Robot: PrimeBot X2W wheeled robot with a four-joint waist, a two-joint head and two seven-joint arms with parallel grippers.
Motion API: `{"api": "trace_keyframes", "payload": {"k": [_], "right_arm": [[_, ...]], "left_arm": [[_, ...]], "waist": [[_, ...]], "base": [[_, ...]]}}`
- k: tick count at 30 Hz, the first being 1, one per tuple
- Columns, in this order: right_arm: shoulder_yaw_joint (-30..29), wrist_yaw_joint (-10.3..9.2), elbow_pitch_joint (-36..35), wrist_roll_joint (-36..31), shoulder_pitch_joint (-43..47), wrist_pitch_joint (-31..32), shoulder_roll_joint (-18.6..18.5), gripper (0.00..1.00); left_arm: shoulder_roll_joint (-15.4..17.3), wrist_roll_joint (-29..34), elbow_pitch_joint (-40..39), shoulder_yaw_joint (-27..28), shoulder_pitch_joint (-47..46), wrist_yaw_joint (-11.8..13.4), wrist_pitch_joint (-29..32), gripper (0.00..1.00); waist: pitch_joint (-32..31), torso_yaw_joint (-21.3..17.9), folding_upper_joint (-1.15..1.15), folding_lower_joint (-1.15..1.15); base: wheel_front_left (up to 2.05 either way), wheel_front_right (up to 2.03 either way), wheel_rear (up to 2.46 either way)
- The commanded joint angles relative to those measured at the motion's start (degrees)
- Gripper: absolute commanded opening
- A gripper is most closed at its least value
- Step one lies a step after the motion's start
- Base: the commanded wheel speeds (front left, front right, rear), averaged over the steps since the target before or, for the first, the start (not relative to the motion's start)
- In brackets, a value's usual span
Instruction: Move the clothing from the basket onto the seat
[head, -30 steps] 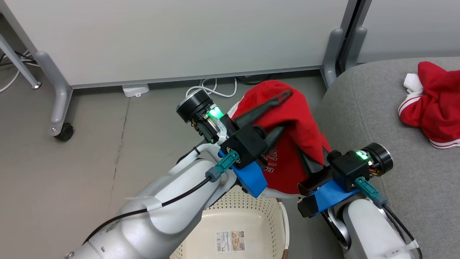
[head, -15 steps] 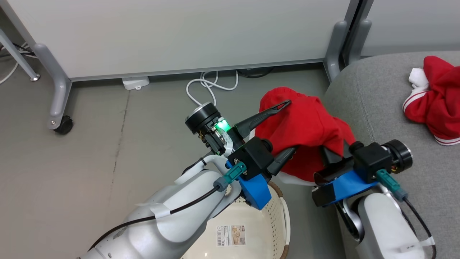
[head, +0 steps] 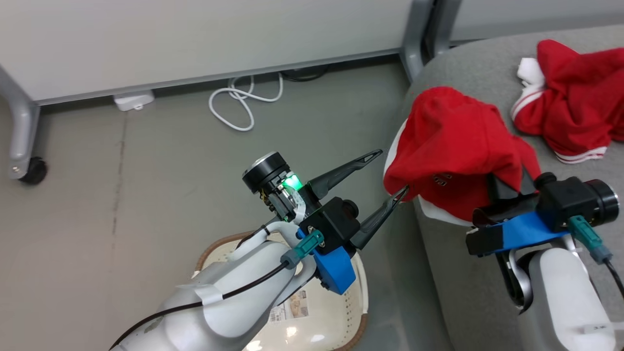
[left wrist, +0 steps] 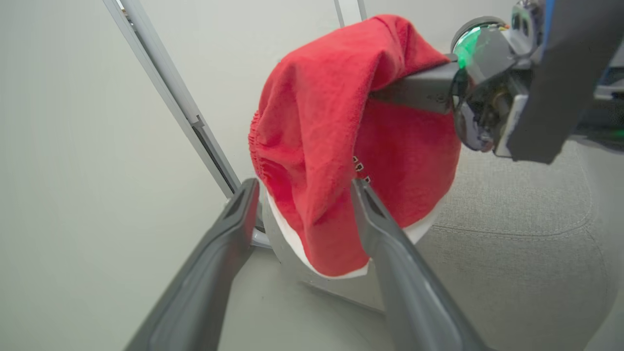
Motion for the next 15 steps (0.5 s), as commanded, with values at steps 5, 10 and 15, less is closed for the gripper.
{"api": "trace_keyframes", "payload": {"k": [5,10,15], "right_arm": [[-3.09,0.01,-2.0,0.17,0.78,-0.02,-0.18,0.0],[-5.75,0.01,-3.64,0.37,1.96,-0.02,0.02,0.0],[-8.77,0.01,-5.34,0.69,3.36,-0.02,0.1,0.0]], "left_arm": [[1.19,-0.23,-1.11,0.62,0.42,0.5,-0.15,1.0],[1.85,-0.3,-1.92,0.86,-0.08,0.44,-0.15,1.0],[2.27,-0.38,-2.71,1.13,-0.45,0.63,-0.15,1.0]], "waist": [[1.95,-4.35,0.0,0.0],[3.8,-7.45,0.0,0.0],[5.12,-9.77,0.0,0.0]], "base": [[0.0,0.0,0.0],[0.0,0.0,0.0],[0.0,0.0,0.0]]}}
